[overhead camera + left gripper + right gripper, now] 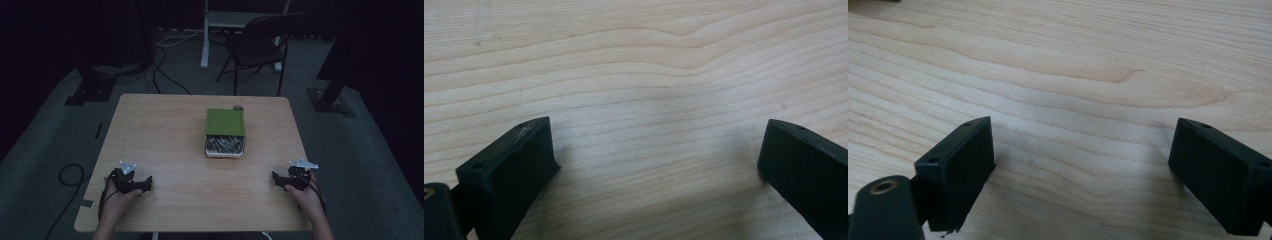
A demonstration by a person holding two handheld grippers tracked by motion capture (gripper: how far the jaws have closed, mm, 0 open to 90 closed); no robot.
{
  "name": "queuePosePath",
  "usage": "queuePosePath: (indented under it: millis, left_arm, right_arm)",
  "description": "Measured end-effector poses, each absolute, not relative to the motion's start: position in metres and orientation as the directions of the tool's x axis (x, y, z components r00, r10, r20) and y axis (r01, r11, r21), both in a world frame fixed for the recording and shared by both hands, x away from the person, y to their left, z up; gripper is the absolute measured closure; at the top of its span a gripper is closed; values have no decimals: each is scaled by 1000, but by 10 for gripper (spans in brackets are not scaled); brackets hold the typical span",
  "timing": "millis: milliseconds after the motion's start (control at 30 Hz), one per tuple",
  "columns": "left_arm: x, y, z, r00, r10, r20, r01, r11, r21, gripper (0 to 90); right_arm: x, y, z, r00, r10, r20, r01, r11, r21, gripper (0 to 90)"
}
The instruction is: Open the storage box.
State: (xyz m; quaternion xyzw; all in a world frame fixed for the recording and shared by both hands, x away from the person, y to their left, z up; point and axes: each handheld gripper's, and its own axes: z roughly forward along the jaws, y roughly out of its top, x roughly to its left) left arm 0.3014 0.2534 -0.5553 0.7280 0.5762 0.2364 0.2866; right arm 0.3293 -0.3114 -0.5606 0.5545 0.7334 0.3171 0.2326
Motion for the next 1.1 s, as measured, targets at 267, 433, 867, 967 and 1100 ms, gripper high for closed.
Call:
queuePosePath:
  millis: [267,433,867,967,1100]
  left_arm:
    - [301,249,-555,282,959,40,681,-229,696,26]
    - [302,243,-555,305,950,57,671,-257,695,27]
    - [311,211,-549,419,893,165,591,-406,697,27]
    - [313,201,-547,450,874,183,570,-439,694,27]
    - [317,190,-546,475,856,204,546,-468,694,27]
  right_arm:
    - [329,-311,-561,-277,961,10,666,184,723,106]
    - [329,-311,-561,-277,961,10,665,184,723,106]
    - [329,-311,-561,-277,961,10,666,184,723,106]
    - [329,-311,-561,-277,961,10,666,184,723,106]
    - [329,-311,-561,-277,961,10,666,184,723,106]
